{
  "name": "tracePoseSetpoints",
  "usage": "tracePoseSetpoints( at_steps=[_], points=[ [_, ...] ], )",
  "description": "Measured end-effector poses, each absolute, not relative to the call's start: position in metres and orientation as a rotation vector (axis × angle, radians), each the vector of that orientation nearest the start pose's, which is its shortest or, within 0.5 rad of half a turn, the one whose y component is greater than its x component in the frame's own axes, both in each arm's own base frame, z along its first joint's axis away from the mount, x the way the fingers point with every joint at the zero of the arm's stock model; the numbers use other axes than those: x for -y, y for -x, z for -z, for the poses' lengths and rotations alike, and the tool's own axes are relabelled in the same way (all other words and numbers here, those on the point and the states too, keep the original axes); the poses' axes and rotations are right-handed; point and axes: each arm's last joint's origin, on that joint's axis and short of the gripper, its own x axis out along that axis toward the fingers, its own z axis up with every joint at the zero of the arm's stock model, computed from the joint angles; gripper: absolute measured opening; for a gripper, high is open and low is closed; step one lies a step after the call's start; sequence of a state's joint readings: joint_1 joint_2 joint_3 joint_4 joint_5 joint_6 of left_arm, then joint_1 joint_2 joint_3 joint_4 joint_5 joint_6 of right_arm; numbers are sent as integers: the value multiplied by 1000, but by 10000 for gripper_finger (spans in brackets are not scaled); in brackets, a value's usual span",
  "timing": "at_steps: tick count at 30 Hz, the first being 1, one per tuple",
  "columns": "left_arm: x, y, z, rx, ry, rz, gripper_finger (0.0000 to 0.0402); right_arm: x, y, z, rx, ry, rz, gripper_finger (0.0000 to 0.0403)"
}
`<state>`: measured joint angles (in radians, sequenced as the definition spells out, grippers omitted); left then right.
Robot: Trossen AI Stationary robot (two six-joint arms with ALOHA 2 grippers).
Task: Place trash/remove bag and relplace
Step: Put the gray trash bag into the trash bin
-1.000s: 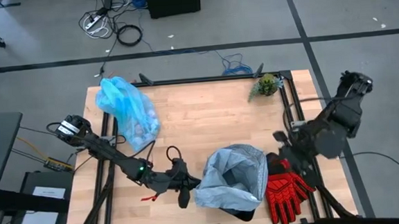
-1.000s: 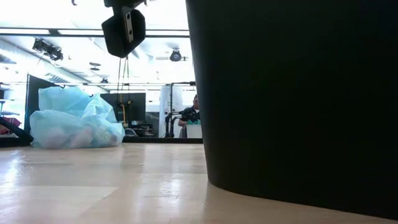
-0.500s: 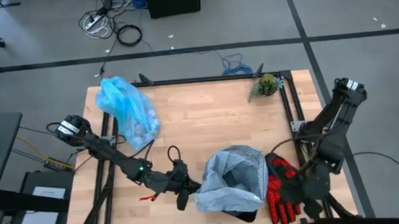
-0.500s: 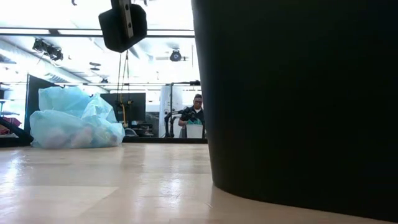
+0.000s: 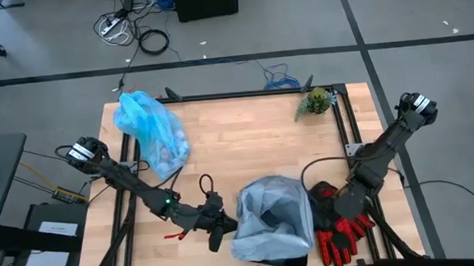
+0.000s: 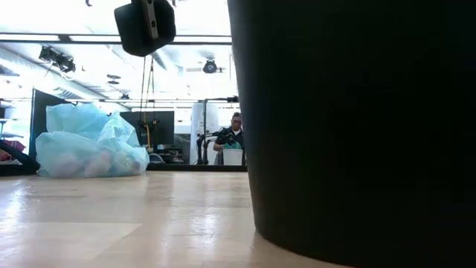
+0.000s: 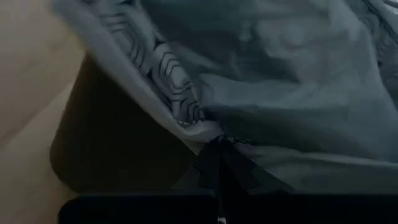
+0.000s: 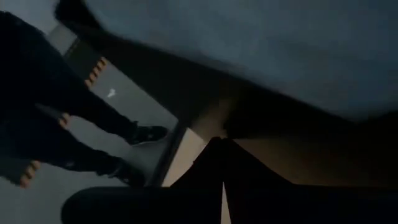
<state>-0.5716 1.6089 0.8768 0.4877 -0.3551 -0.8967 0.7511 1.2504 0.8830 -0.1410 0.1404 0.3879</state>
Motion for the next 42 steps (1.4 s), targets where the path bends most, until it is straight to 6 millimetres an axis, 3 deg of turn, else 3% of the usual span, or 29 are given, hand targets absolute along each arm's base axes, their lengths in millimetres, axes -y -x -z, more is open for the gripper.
tracePoseSetpoints(
  at_steps=[9, 14, 19, 27, 32, 37, 42],
  points=[
    [185, -287, -217, -400, 754, 112, 5, -150, -228, -278, -506, -129, -350, 0],
    [188, -275, -204, -493, 741, -50, 3, -133, -238, -280, -485, -108, -298, 0],
    [187, -265, -220, -399, 707, -108, 2, -119, -241, -280, -524, -122, -371, 1],
    [176, -257, -255, -257, 667, -131, 4, -91, -209, -309, -489, -170, -276, 34],
    [165, -254, -244, -344, 657, -235, 4, -65, -180, -326, -461, -227, -179, 68],
    [160, -255, -240, -375, 692, -267, 5, -49, -163, -334, -451, -271, -121, 98],
    [162, -257, -245, -339, 713, -231, 5, -47, -150, -385, -308, -433, -180, 105]
  ],
)
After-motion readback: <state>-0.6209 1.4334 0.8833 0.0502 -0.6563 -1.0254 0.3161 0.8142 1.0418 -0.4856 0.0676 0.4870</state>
